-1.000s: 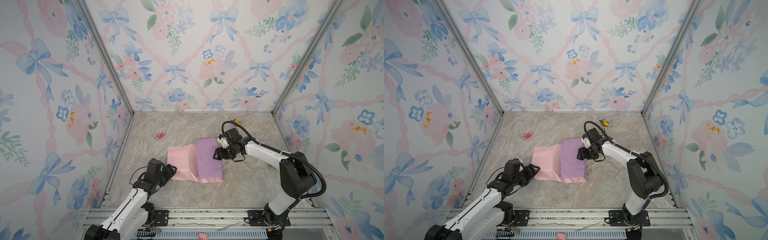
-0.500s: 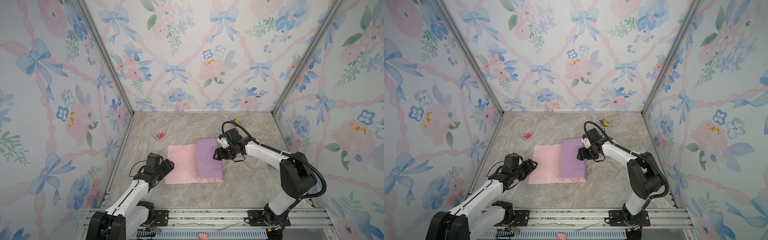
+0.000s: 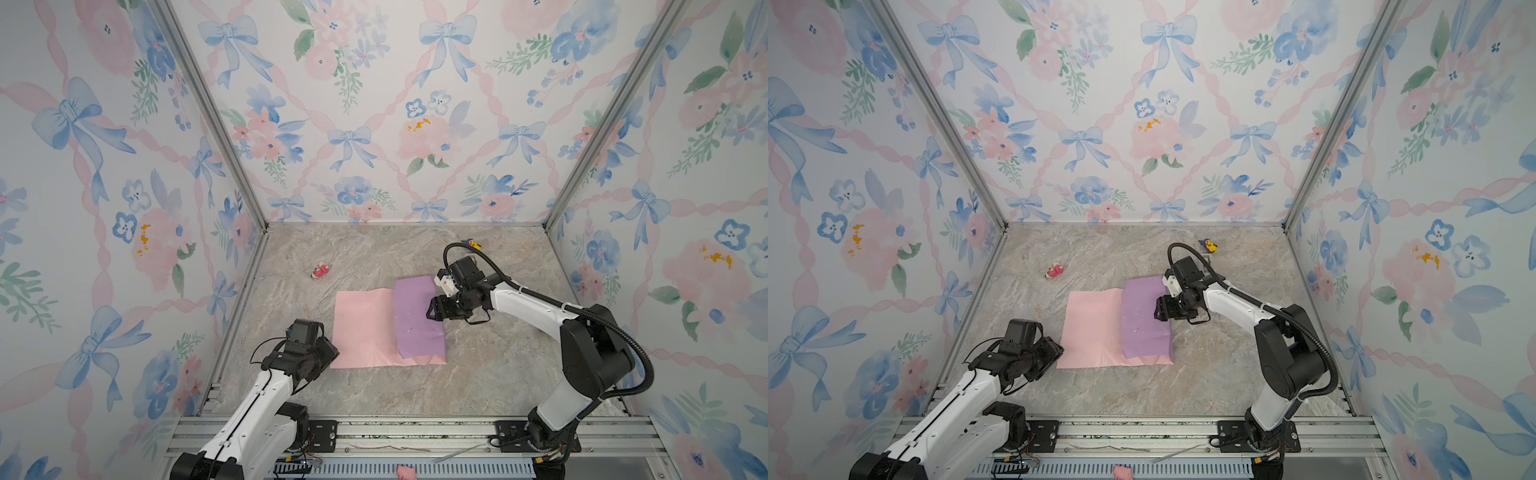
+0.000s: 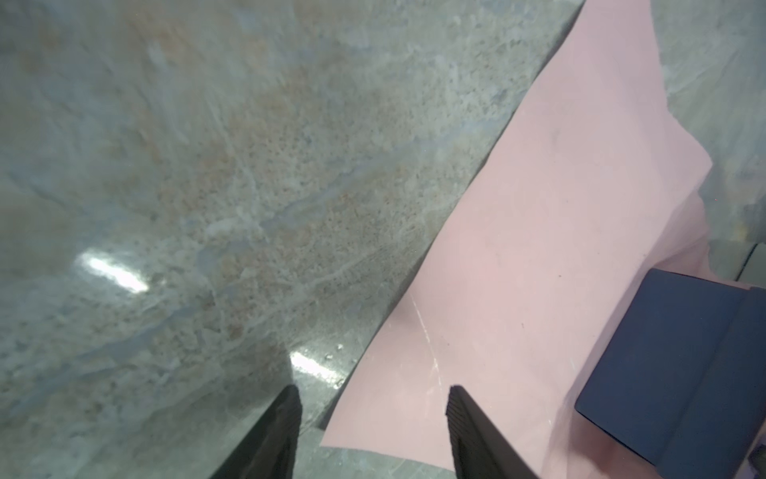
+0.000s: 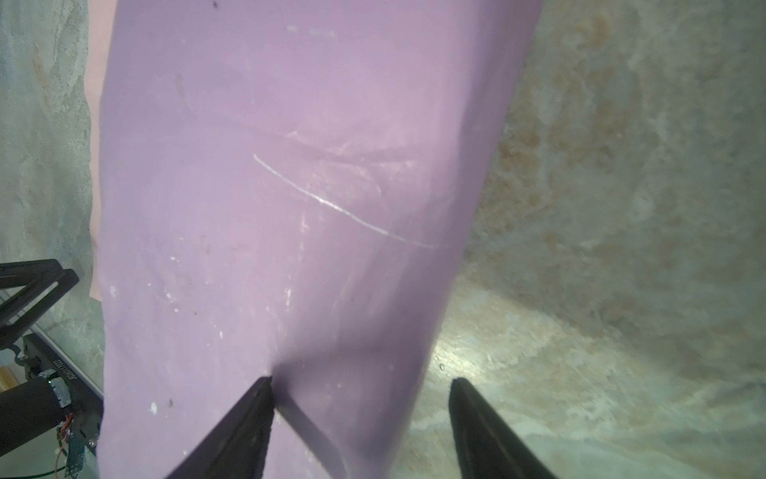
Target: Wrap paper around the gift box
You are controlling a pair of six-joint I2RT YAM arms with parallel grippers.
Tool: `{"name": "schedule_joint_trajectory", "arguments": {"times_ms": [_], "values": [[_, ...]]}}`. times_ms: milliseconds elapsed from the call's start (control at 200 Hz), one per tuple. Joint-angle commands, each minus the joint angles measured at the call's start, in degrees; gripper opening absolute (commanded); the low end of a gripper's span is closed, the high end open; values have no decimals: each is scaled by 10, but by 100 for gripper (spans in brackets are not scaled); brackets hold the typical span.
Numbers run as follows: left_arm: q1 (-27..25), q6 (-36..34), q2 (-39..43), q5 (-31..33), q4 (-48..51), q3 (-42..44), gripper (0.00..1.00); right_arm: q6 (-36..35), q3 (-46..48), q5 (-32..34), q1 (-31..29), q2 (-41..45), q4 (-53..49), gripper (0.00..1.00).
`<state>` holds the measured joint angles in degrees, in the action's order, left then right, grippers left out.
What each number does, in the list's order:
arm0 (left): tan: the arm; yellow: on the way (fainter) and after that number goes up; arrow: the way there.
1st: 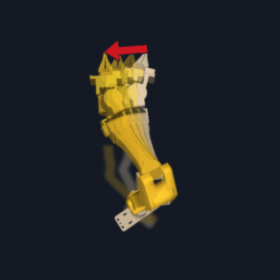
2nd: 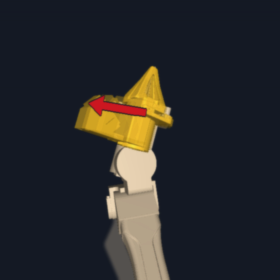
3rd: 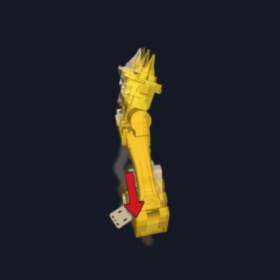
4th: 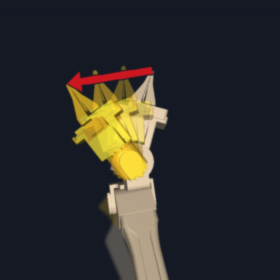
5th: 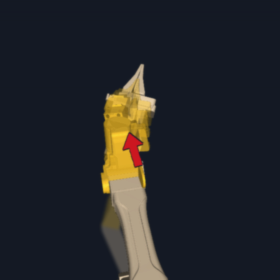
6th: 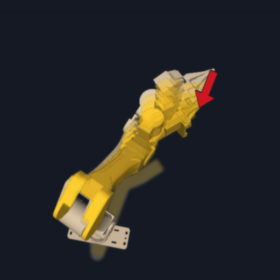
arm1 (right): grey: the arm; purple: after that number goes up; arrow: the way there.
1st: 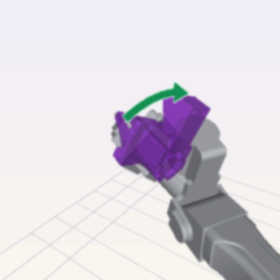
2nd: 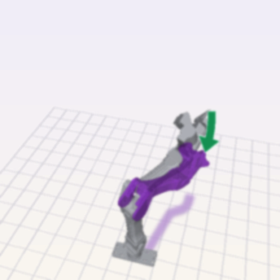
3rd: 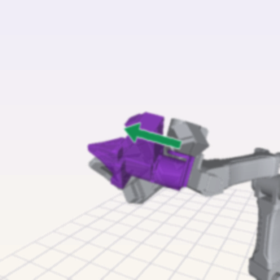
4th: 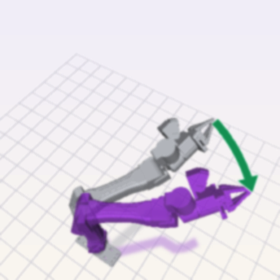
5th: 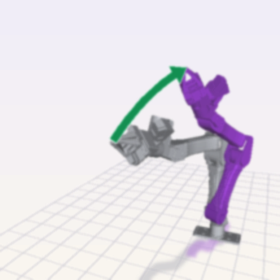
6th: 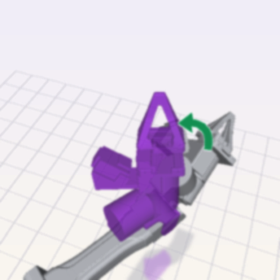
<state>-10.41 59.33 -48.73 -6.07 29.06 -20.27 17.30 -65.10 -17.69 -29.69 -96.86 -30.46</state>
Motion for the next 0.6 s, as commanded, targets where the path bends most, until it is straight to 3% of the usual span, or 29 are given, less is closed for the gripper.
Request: {"name": "schedule_joint_trajectory", "arguments": {"times_ms": [0,240,470,595], "values": [[1,18,1,-12,21,11,58,-12,16,17,-6,8,-40,69],[2,33,-4,-54,10,33,55,-12,17,18,-5,10,-37,69],[4,78,4,-131,-101,97,58,-13,19,15,-5,9,-36,69],[6,79,3,-133,-143,103,61,-13,20,16,-5,11,-36,69]]}}
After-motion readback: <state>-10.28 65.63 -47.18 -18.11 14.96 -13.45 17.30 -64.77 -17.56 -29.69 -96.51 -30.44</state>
